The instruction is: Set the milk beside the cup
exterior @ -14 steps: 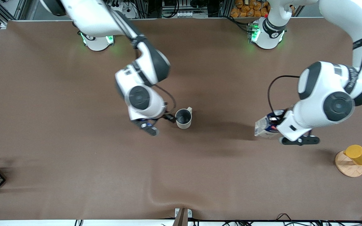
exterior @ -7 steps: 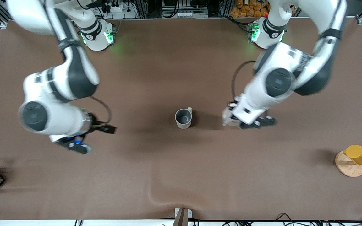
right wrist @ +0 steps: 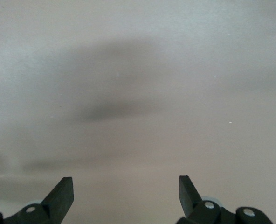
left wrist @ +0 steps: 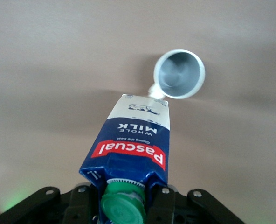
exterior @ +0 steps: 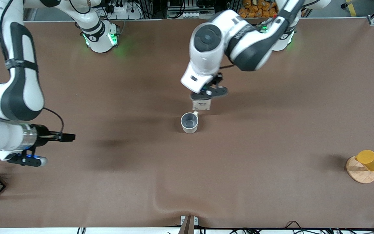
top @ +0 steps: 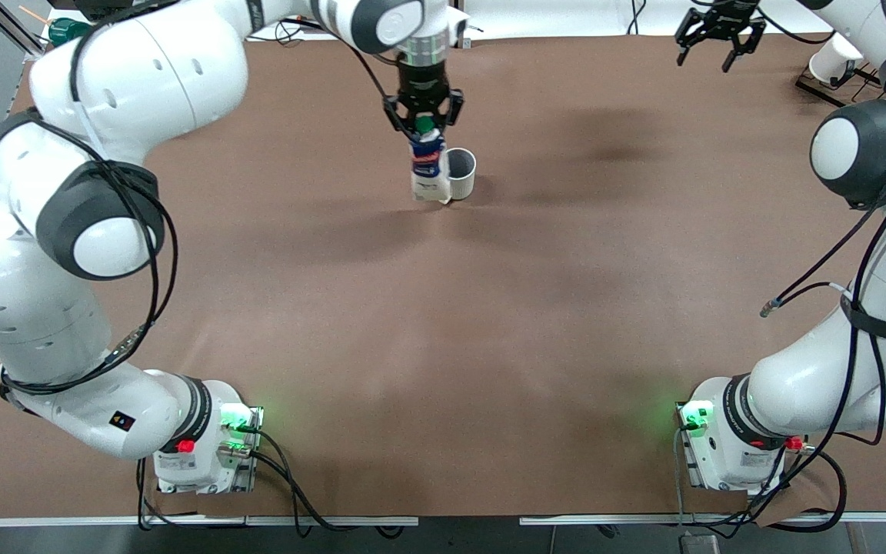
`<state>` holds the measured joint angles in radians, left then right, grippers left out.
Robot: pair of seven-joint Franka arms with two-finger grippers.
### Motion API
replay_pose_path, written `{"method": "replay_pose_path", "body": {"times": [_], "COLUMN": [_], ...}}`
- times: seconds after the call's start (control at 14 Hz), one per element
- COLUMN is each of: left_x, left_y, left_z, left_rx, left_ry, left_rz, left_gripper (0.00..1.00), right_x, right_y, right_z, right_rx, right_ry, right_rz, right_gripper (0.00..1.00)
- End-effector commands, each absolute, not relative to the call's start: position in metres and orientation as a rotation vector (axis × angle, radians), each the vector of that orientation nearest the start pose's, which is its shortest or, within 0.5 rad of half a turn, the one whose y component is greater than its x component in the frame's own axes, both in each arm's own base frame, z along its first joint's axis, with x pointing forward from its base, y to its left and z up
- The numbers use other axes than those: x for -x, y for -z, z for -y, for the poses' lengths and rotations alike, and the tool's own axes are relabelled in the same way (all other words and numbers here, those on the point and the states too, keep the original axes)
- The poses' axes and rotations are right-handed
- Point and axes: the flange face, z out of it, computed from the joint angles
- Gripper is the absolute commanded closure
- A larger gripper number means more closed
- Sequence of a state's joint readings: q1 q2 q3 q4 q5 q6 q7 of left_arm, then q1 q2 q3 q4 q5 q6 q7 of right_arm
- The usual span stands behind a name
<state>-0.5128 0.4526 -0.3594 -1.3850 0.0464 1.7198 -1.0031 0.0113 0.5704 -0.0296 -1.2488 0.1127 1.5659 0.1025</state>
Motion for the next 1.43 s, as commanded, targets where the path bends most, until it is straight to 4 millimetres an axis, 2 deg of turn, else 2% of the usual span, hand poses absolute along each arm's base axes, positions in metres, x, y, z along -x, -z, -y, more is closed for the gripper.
{"method": "replay_pose_path", "body": {"times": [0.0, 0.14, 0.36, 0.5, 0.64, 0.71, 0.86, 1.07, 1.29, 1.36], "left_x": [-0.469, -0.471, -0.474, -0.470, -0.470, -0.472, -0.473, -0.472, -0.474, -0.474], "left_y": [-0.443, -0.429, -0.420, -0.405, -0.388, -0.382, -0.372, -0.367, -0.354, -0.348], "left_z": [0.519, 0.521, 0.523, 0.530, 0.532, 0.530, 0.530, 0.531, 0.530, 0.530], "left_rx": [3.163, 3.153, 3.171, 3.159, 3.139, 3.124, 3.107, 3.100, 3.075, 3.069], "left_ry": [-0.198, -0.215, -0.213, -0.236, -0.258, -0.241, -0.237, -0.242, -0.230, -0.239], "left_rz": [0.270, 0.246, 0.168, 0.154, 0.145, 0.133, 0.123, 0.117, 0.103, 0.102], "left_gripper": [1.00, 1.00, 1.00, 1.00, 1.00, 1.00, 1.00, 1.00, 1.00, 1.00], "right_x": [-0.677, -0.655, -0.604, -0.578, -0.558, -0.552, -0.553, -0.562, -0.567, -0.568], "right_y": [-0.431, -0.453, -0.508, -0.543, -0.565, -0.567, -0.571, -0.597, -0.610, -0.609], "right_z": [0.007, 0.017, 0.007, 0.004, 0.000, 0.000, -0.008, -0.019, -0.018, -0.017], "right_rx": [3.060, 3.057, 3.068, 3.072, 3.078, 3.080, 3.133, 3.178, 3.162, 3.162], "right_ry": [-0.377, -0.358, -0.271, -0.203, -0.168, -0.154, -0.126, -0.006, 0.041, 0.039], "right_rz": [-0.136, -0.122, -0.120, -0.115, -0.110, -0.113, -0.078, -0.079, -0.110, -0.112], "right_gripper": [0.00, 0.00, 0.00, 0.00, 0.00, 0.00, 0.00, 0.00, 0.00, 0.00]}}
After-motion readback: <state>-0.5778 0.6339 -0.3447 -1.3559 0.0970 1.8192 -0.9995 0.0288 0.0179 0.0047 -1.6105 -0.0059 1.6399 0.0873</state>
